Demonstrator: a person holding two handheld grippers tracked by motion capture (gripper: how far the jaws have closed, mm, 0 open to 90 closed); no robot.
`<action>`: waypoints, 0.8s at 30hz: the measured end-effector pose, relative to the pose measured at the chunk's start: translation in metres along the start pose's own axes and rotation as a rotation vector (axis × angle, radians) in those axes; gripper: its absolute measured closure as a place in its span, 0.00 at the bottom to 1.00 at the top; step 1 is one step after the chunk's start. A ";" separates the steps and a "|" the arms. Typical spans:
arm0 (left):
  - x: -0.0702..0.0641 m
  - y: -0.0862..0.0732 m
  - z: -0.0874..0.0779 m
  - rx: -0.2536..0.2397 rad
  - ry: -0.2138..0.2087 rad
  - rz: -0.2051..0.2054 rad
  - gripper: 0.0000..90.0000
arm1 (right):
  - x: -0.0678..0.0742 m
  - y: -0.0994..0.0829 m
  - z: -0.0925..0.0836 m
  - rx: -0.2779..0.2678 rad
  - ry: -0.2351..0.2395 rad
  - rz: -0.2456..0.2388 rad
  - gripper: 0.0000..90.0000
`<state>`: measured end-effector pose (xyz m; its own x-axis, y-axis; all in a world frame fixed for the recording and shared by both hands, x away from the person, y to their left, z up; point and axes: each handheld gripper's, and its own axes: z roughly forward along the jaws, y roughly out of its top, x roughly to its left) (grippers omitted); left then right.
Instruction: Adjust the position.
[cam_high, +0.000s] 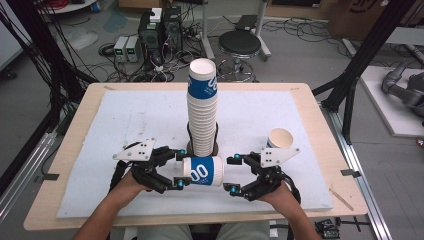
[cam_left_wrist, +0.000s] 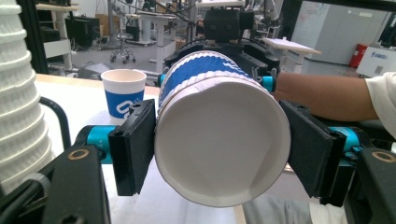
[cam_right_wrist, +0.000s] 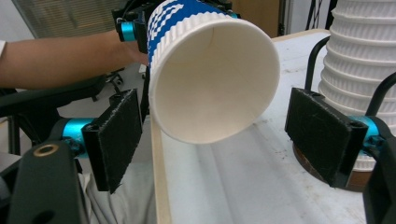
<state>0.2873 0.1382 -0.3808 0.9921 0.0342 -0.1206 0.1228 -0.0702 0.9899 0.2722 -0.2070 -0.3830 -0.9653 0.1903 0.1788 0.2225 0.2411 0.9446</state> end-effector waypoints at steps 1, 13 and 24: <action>0.000 0.000 0.000 -0.001 -0.001 0.000 0.34 | 0.000 0.000 0.001 -0.003 0.007 0.002 0.22; 0.000 0.000 0.009 -0.032 -0.049 -0.022 0.34 | -0.002 -0.002 0.007 -0.004 0.059 0.036 0.19; 0.001 -0.003 0.014 -0.060 -0.074 -0.035 0.34 | -0.002 -0.003 0.008 -0.022 0.095 0.055 0.19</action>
<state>0.2885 0.1246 -0.3852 0.9867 -0.0386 -0.1578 0.1575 -0.0108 0.9875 0.2748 -0.2007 -0.3880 -0.9606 0.1117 0.2545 0.2732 0.2118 0.9383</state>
